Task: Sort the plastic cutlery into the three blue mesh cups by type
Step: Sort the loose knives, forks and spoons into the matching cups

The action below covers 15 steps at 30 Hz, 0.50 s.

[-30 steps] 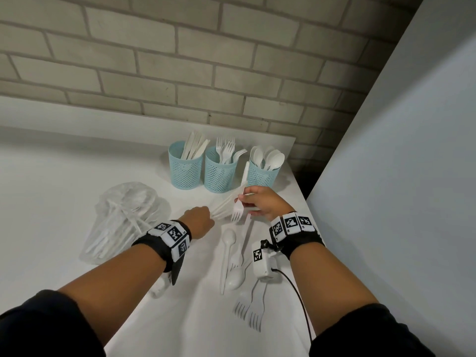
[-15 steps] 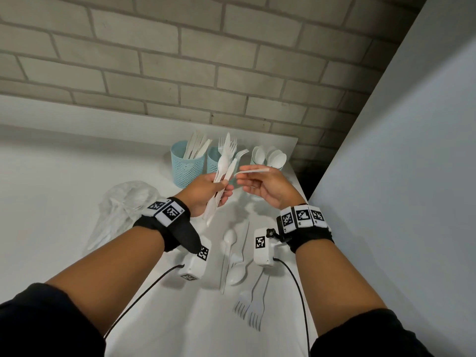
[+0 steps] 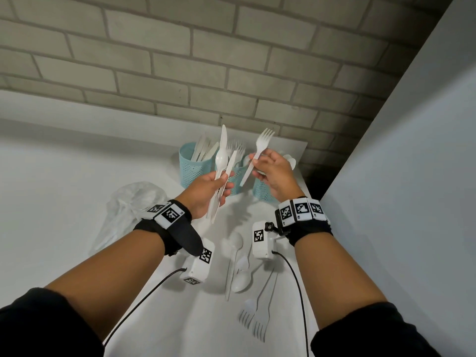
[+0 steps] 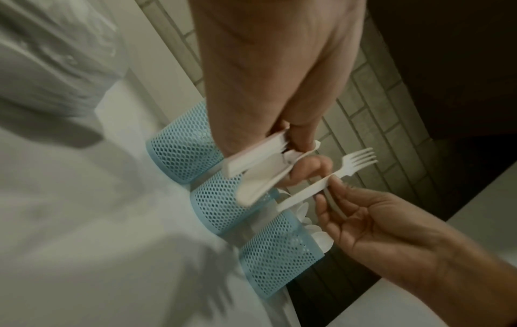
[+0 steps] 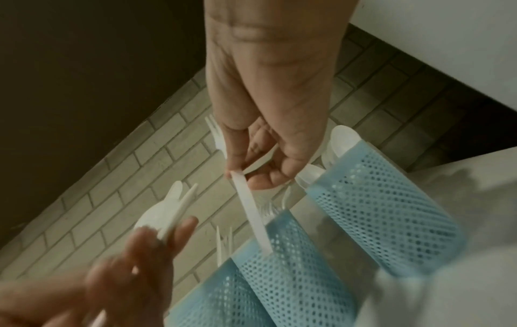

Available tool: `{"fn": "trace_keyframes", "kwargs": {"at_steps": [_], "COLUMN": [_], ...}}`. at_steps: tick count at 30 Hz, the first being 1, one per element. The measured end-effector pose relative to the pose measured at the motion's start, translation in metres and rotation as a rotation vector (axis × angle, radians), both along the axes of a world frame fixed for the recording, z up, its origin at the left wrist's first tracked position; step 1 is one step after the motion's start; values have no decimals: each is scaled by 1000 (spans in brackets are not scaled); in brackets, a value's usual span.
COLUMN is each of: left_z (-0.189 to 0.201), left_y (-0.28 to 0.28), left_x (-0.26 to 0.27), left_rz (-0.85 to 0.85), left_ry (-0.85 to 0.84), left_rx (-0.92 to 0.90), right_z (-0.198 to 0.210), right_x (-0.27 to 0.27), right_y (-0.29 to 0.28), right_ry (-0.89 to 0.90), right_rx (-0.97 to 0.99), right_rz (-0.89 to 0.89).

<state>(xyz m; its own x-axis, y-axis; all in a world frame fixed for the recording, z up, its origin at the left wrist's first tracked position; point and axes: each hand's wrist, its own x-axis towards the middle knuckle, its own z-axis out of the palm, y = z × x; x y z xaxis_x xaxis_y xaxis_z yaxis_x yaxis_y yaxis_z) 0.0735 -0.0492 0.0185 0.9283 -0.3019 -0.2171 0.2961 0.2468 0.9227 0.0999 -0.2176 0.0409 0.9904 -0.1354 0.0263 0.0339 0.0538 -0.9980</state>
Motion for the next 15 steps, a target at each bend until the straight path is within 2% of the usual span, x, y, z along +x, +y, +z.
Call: {"fn": "trace_keyframes", "kwargs": {"at_steps": [4,8,11,15], "left_z": [0,0,0,-1], "left_y": [8,14,18,21], "left_x": [5,9,13,14], "left_rz": [-14,-35,-44,-55], "left_ry": [-41,-27,12,40], "left_rx": [84,87,45,30], "right_z": [19,19,7,-8], "right_x": [27,56,70,77], "right_y": [6,16,25,28], "right_ry": [-68,-127,-95,-28], "right_rx": [-49,-188,-310,-366], "right_rz": [-159,-277,-281,-228]}}
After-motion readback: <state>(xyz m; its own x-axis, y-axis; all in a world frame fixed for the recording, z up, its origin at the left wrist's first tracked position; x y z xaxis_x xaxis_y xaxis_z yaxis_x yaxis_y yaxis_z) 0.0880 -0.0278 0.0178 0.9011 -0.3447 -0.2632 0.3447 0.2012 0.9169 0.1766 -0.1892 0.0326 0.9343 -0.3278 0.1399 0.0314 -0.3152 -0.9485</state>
